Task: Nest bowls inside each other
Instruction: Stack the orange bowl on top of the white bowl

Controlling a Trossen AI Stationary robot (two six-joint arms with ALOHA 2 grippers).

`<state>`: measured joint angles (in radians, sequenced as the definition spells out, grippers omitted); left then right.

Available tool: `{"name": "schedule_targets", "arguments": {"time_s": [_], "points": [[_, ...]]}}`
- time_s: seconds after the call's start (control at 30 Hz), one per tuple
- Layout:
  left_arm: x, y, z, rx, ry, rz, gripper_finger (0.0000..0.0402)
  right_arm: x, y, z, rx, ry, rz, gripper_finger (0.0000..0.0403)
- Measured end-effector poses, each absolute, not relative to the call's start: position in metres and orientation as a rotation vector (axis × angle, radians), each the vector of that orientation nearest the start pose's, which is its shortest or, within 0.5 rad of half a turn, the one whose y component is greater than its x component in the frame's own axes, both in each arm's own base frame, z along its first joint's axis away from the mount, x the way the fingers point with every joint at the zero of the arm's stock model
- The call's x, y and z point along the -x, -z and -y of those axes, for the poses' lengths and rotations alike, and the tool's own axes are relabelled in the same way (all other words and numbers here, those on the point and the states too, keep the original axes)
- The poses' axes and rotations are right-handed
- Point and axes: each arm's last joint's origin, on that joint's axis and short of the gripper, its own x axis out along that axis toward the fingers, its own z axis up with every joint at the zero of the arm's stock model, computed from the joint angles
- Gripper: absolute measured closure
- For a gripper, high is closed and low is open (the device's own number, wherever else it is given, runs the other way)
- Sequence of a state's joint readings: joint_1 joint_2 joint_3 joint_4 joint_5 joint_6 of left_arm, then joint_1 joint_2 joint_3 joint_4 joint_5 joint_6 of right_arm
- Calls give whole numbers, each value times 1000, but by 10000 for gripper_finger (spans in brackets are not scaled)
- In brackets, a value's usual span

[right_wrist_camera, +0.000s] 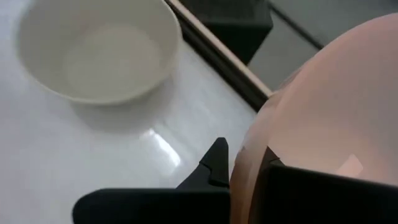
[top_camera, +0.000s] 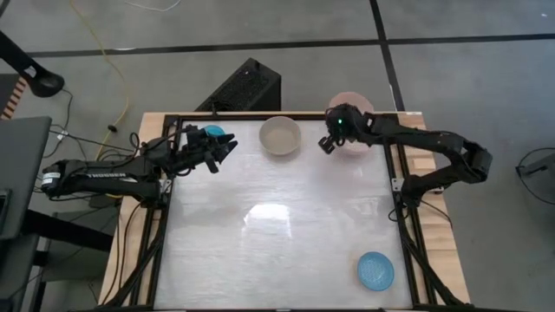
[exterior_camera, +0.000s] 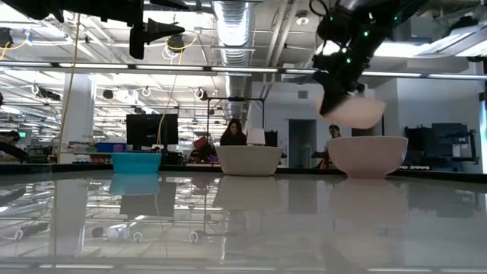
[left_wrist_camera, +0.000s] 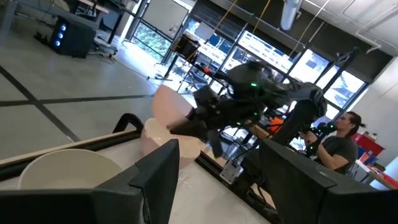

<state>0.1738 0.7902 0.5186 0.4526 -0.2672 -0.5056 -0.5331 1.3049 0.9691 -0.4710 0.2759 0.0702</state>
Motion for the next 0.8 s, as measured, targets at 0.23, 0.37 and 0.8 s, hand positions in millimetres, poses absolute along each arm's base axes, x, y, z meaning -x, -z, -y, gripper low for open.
{"name": "schedule_targets", "arguments": {"time_s": [0.23, 0.37, 0.8], "points": [[-177, -300, -38, 507, -361, 284, 192, -216, -248, 169, -249, 770, -886, 403], [-177, -300, -38, 521, -358, 287, 192, -213, -237, 177, -311, 770, -926, 403], [-177, -301, -37, 531, -336, 284, 192, -206, -217, 177, -462, 766, -919, 395]]}}
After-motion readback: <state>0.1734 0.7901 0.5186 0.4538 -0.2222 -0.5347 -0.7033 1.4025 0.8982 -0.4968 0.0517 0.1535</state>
